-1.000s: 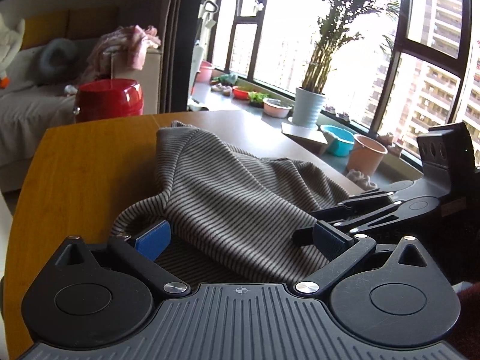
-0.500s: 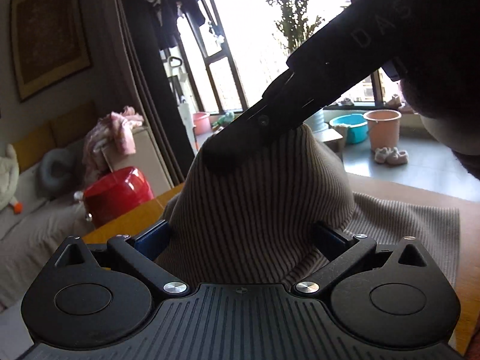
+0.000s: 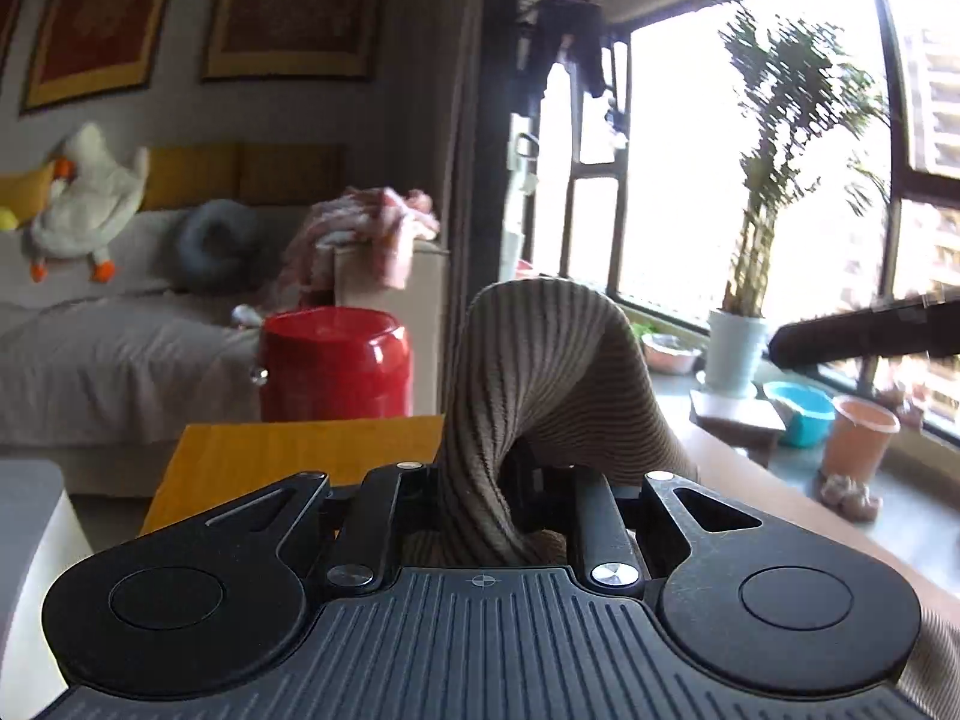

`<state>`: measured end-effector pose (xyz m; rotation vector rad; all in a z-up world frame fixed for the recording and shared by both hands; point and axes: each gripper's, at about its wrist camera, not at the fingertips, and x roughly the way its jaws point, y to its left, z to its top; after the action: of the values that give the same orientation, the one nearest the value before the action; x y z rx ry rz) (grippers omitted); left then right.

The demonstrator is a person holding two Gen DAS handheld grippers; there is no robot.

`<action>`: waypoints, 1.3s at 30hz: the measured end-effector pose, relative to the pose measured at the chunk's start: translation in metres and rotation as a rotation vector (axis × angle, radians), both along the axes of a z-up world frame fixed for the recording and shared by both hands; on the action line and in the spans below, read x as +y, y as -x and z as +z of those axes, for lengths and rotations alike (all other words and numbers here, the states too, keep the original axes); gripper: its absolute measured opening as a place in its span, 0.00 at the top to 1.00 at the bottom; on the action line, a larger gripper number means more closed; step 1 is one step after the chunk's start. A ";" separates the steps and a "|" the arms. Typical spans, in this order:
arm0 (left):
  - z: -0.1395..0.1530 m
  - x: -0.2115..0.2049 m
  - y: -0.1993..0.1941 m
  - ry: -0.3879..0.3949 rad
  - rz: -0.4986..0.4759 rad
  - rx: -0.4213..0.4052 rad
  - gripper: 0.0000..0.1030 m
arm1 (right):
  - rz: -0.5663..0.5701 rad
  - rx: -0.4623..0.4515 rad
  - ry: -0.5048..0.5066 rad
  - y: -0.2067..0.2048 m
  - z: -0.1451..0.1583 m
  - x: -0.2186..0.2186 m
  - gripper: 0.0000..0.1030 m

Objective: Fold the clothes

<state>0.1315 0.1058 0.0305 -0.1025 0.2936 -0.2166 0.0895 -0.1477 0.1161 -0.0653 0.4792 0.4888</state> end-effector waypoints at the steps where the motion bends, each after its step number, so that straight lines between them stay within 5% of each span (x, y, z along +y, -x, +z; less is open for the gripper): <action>1: -0.001 0.009 -0.004 0.034 0.026 -0.001 0.82 | -0.013 0.022 0.020 -0.005 -0.008 0.003 0.66; 6: -0.010 0.034 -0.010 0.101 0.083 0.021 0.82 | -0.061 0.101 0.131 -0.027 -0.049 0.026 0.37; 12: -0.011 0.044 -0.002 0.135 0.086 0.039 0.83 | -0.054 0.131 0.250 -0.050 -0.091 0.062 0.27; 13: -0.013 0.044 -0.003 0.135 0.087 0.042 0.83 | -0.053 0.126 0.270 -0.052 -0.095 0.063 0.30; 15: -0.017 0.046 -0.006 0.137 0.090 0.053 0.83 | -0.052 0.130 0.284 -0.054 -0.097 0.061 0.80; 20: -0.022 0.052 -0.012 0.161 0.103 0.083 0.83 | -0.123 0.060 0.266 -0.050 -0.066 0.035 0.90; 26: -0.024 0.051 -0.016 0.157 0.112 0.096 0.82 | -0.233 0.004 0.164 -0.065 -0.032 -0.008 0.90; 34: -0.029 0.054 -0.019 0.147 0.135 0.109 0.82 | -0.326 0.156 0.169 -0.099 -0.093 -0.031 0.86; 39: -0.031 0.055 -0.019 0.142 0.139 0.113 0.82 | -0.316 0.143 0.150 -0.100 -0.090 -0.033 0.87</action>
<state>0.1502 0.1603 -0.0003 -0.2758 0.3824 -0.0936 0.1891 -0.1806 0.0263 -0.0979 0.6533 0.1475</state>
